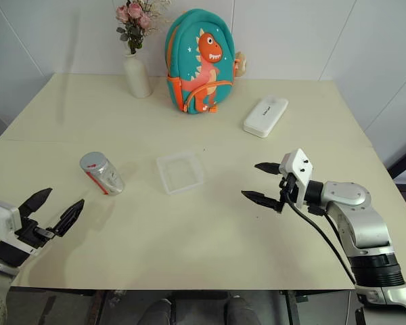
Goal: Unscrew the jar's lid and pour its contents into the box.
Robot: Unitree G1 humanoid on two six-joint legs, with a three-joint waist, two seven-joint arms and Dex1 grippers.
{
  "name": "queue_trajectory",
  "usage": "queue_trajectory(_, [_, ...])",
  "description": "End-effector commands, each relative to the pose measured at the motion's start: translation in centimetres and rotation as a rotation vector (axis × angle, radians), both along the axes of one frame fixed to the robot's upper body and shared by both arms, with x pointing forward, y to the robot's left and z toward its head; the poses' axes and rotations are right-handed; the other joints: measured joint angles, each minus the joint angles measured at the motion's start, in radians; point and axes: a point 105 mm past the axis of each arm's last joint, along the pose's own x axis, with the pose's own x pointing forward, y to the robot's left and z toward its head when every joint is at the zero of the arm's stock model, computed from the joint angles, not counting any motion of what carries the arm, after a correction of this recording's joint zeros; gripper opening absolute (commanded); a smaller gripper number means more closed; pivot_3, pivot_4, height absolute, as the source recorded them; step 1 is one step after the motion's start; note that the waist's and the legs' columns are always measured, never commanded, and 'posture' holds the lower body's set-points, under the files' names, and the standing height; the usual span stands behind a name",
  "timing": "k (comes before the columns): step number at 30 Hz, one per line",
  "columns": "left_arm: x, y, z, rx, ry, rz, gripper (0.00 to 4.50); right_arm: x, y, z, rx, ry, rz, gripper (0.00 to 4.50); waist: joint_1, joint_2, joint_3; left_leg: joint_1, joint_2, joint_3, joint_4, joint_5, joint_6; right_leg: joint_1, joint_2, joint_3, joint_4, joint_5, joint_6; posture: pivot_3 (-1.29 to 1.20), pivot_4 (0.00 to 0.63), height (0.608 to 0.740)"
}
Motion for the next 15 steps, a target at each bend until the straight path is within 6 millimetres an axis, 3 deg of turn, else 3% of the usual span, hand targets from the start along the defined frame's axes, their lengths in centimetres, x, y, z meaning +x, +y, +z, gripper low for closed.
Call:
queue_trajectory(1, [-0.1,-0.6,1.4,0.028,-0.055,-0.006,4.50,-0.1,-0.2,1.3,0.001,-0.056,0.010,4.48,0.000,0.000,0.000,0.000,0.000,0.000,0.000,0.000,0.000,0.000,0.000,0.000,0.000,0.000,0.000,0.00,0.150,0.740])
queue_trajectory(8, [0.4,-1.5,1.8,0.021,-0.074,0.004,4.50,-0.4,0.8,1.1,0.030,-0.067,0.025,4.48,0.000,0.000,0.000,0.000,0.000,0.000,0.000,0.000,0.000,0.000,0.000,0.000,0.000,0.000,0.000,0.00,0.150,0.740])
queue_trajectory(15, [2.4,-1.8,1.5,-0.002,0.005,0.008,4.50,-0.1,1.8,1.6,0.041,-0.088,0.044,4.48,-0.001,0.000,0.000,0.000,0.000,0.000,0.001,0.000,0.000,0.000,0.000,0.000,0.001,0.000,0.001,0.00,0.150,0.740])
